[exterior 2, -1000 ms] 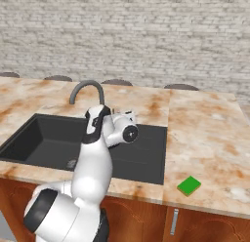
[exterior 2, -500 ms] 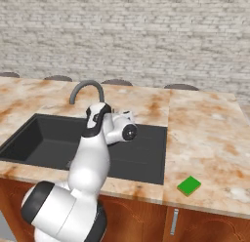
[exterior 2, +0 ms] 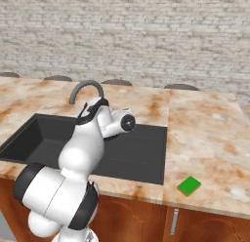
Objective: Soak the sponge with water for a few seconds and then drop it inside the sink.
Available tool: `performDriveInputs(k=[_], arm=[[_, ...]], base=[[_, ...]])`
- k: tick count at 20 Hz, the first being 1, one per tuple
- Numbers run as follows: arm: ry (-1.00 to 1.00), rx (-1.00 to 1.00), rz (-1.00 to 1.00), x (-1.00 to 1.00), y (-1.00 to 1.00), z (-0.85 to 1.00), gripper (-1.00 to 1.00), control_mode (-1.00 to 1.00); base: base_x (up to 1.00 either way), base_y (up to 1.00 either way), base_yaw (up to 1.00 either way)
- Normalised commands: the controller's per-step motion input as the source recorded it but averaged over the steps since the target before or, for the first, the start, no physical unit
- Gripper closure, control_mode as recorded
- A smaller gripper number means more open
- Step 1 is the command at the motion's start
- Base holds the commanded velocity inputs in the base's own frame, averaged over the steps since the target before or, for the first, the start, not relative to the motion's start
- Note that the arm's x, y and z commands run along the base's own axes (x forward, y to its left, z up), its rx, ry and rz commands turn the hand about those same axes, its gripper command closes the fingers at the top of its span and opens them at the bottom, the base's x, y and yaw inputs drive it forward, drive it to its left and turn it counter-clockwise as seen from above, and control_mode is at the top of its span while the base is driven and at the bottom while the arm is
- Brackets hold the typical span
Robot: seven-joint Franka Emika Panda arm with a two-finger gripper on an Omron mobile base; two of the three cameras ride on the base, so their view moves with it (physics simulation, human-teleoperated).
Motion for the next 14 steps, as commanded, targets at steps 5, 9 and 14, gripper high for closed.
performDriveInputs(k=[5, 9, 14], arm=[[-0.01, 0.0, 0.0, 0.1, 0.0, -0.01, -1.0, -1.0], [-0.11, 0.0, 0.03, 0.0, 0.0, -0.14, -1.0, -1.0], [-0.12, 0.0, 0.04, 0.0, 0.0, -0.15, -1.0, -1.0]], base=[[0.0, 0.0, 0.0], [0.0, 0.0, 0.0], [0.0, 0.0, 0.0]])
